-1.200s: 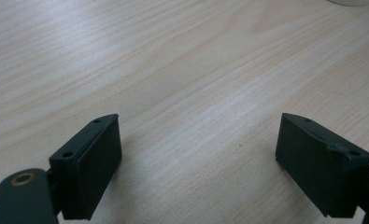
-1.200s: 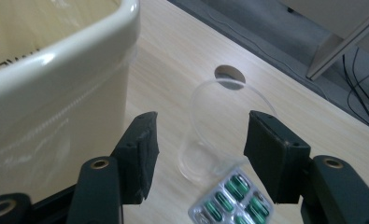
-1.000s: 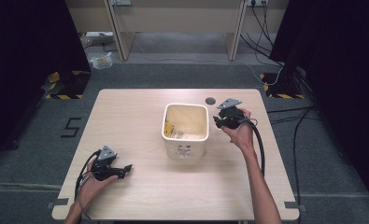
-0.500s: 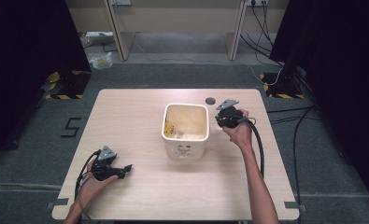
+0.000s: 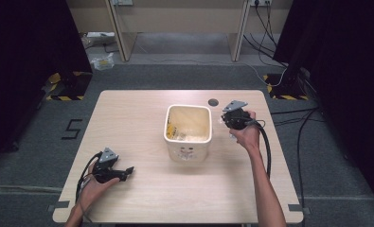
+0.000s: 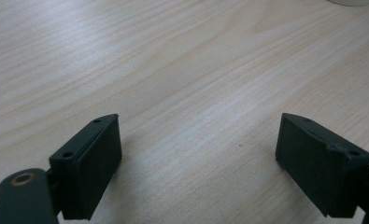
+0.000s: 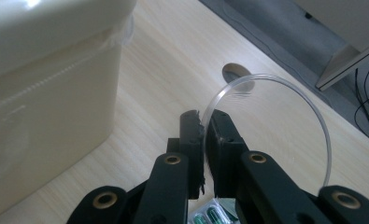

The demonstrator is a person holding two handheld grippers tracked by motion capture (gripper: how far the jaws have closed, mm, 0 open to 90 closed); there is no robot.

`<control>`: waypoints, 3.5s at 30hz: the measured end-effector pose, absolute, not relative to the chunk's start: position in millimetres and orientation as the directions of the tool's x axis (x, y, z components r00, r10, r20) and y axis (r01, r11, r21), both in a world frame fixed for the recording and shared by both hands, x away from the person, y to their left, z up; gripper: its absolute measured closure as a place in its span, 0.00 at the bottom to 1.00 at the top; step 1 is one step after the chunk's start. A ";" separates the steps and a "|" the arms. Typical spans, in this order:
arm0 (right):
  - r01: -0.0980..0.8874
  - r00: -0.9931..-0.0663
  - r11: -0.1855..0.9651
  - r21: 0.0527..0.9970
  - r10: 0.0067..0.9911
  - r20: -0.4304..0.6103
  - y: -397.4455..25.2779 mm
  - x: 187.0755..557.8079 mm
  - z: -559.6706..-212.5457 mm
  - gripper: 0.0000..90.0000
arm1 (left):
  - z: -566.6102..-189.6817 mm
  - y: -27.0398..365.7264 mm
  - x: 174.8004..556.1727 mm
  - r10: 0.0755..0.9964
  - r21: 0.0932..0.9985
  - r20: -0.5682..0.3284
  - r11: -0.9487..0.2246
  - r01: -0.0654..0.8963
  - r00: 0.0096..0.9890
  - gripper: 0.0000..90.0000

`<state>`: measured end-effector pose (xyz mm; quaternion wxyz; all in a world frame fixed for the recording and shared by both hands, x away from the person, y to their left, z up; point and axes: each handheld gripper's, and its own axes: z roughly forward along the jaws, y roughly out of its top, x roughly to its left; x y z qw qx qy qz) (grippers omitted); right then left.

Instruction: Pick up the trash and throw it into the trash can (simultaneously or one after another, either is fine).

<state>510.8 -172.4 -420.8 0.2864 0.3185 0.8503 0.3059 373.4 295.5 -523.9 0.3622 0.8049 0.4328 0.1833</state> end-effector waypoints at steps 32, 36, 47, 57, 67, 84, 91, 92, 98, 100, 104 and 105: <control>0.216 -0.612 0.528 0.821 0.729 -0.308 -191.2 452.0 -332.7 0.95 | -524.1 295.5 373.5 0.829 0.743 -0.019 -0.362 0.563 0.558 0.15; 0.187 -0.613 0.522 0.832 0.724 -0.316 -188.1 445.0 -322.5 0.95 | -524.1 295.5 373.5 0.829 0.743 -0.019 -0.362 0.563 0.558 0.15; 0.134 -0.640 0.527 0.839 0.693 -0.333 -174.3 433.5 -305.5 0.95 | -524.1 295.5 373.5 0.829 0.743 -0.019 -0.362 0.563 0.558 0.15; 0.108 -0.674 0.534 0.839 0.659 -0.333 -159.1 430.1 -300.7 0.95 | -524.0 295.5 373.4 0.829 0.742 -0.019 -0.362 0.564 0.559 0.15; 0.084 -0.728 0.542 0.836 0.606 -0.320 -135.9 427.9 -302.2 0.94 | -523.9 295.6 373.4 0.829 0.742 -0.019 -0.363 0.564 0.559 0.15; 0.102 -0.814 0.591 0.800 0.512 -0.274 -99.7 432.5 -322.7 0.94 | -523.9 295.6 373.4 0.829 0.742 -0.019 -0.363 0.564 0.559 0.15; 0.142 -0.837 0.593 0.793 0.499 -0.223 -92.3 439.5 -330.9 0.94 | -524.0 295.6 373.4 0.829 0.742 -0.019 -0.362 0.564 0.559 0.15; 0.148 -0.841 0.590 0.793 0.497 -0.213 -91.4 440.5 -332.4 0.94 | -524.0 295.6 373.4 0.829 0.742 -0.019 -0.362 0.564 0.559 0.15; 0.176 -0.854 0.602 0.779 0.487 -0.184 -85.5 446.0 -343.6 0.94 | -523.9 295.6 373.4 0.829 0.742 -0.019 -0.362 0.564 0.559 0.15; 0.186 -0.859 0.601 0.778 0.483 -0.168 -83.1 447.2 -346.5 0.94 | -523.9 295.6 373.4 0.829 0.742 -0.020 -0.362 0.564 0.559 0.15; 0.182 -0.867 0.611 0.771 0.469 -0.167 -76.9 448.5 -349.8 0.93 | -523.9 295.6 373.4 0.829 0.742 -0.019 -0.363 0.564 0.559 0.15; 0.182 -0.867 0.611 0.771 0.469 -0.167 -76.9 448.5 -349.8 0.93 | -523.9 295.6 373.4 0.829 0.742 -0.019 -0.363 0.564 0.559 0.15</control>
